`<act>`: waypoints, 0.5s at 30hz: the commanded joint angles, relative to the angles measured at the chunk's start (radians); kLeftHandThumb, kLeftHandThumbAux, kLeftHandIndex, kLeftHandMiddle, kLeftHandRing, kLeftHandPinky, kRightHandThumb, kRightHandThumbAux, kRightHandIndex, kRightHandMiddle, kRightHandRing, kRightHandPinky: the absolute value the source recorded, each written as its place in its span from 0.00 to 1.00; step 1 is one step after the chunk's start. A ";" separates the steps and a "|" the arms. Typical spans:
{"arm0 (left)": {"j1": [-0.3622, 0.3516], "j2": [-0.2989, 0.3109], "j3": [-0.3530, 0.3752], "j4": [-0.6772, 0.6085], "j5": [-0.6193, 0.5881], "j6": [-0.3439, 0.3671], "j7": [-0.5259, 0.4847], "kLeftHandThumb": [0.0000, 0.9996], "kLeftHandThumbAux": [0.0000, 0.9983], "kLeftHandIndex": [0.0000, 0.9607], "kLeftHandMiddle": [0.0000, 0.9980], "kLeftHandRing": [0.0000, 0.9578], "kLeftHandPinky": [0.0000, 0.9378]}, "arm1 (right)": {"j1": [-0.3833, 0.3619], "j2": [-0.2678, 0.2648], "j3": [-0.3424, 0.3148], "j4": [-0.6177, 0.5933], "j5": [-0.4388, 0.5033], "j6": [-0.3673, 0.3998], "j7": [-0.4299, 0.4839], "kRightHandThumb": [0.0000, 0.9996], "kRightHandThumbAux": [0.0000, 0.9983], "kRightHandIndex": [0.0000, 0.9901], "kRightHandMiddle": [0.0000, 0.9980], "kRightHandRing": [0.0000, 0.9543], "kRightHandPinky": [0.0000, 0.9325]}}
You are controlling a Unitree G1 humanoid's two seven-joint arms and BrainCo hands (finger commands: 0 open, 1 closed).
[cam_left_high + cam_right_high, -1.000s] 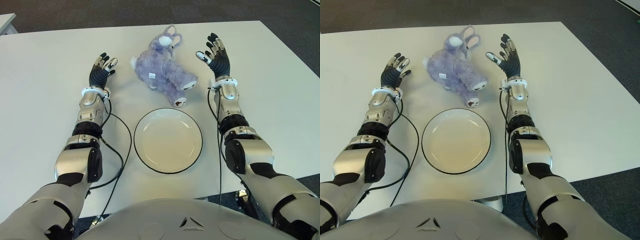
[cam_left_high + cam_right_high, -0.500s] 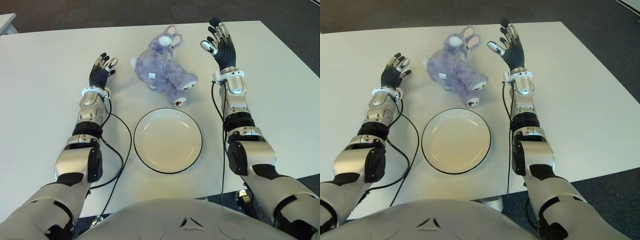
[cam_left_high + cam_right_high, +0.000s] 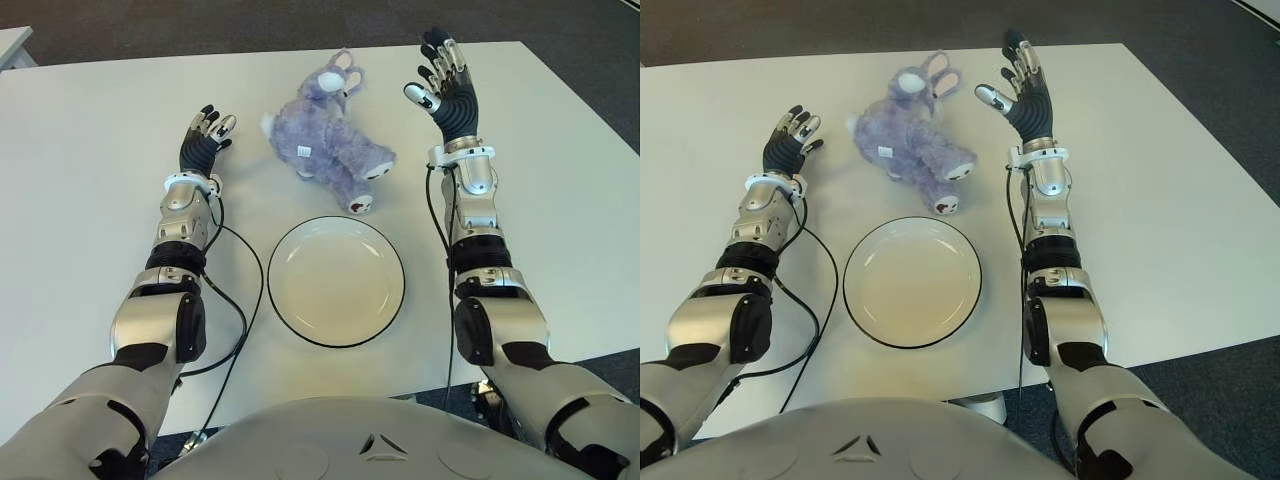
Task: Put the doll into the plate.
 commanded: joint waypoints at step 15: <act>0.036 -0.017 -0.005 0.064 0.008 0.032 0.009 0.10 0.61 0.00 0.05 0.03 0.00 | 0.092 -0.005 0.045 -0.183 -0.041 0.017 -0.016 0.07 0.60 0.00 0.00 0.00 0.00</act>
